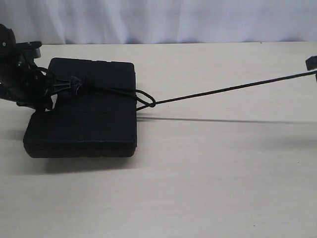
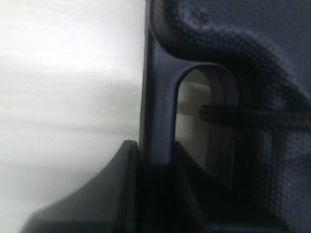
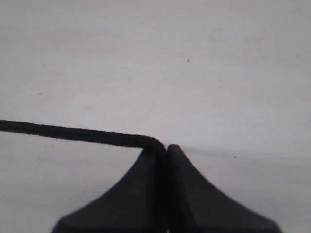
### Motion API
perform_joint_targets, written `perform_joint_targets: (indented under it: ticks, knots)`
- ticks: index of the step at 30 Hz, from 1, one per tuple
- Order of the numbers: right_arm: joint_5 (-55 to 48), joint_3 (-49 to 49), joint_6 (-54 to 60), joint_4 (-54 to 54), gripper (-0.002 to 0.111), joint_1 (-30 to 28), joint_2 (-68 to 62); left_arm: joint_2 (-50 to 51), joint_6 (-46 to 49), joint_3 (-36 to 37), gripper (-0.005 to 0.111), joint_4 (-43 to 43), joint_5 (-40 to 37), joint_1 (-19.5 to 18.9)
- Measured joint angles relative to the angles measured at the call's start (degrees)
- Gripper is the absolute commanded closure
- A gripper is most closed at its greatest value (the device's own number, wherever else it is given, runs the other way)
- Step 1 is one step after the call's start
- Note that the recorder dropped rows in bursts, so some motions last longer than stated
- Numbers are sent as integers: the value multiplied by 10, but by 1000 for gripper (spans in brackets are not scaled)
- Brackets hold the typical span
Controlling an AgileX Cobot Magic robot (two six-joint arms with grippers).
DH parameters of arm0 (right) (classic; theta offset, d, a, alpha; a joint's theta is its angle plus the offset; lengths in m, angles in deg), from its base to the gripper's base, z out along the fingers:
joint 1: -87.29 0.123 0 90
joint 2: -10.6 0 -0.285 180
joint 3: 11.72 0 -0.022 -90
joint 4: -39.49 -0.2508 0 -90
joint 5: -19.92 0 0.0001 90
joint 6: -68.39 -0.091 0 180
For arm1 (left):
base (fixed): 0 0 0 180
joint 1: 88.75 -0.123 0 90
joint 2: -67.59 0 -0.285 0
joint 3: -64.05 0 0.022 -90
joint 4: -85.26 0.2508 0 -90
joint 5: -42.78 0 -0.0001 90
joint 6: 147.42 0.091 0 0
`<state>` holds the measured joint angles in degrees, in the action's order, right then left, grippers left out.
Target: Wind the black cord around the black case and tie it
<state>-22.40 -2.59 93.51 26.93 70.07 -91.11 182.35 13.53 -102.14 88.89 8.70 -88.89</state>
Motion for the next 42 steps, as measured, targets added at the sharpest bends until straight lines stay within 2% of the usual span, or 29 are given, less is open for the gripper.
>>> perform_joint_targets:
  ticks: [10, 21, 29, 32, 37, 39, 42]
  knots:
    - [36, 0, -5, 34, 104, 0, -80, 0, 3, 3, 107, -1, 33, 0]
    - [42, 0, -16, 49, 104, 0, -87, 3, 28, 3, 107, 1, 66, 1]
    - [60, 0, -18, 73, 104, -6, -87, 34, 30, 3, 106, 10, 108, 38]
    - [64, 0, -19, 81, 104, -8, -87, 49, 30, 3, 97, 16, 138, 48]
    - [71, 0, -20, 83, 103, -8, -87, 59, 30, 3, 67, 20, 169, 56]
    - [73, 0, -20, 83, 97, -8, -87, 59, 30, 0, 60, 20, 175, 56]
    - [75, 0, -20, 83, 79, -8, -87, 59, 29, -3, 55, 20, 183, 56]
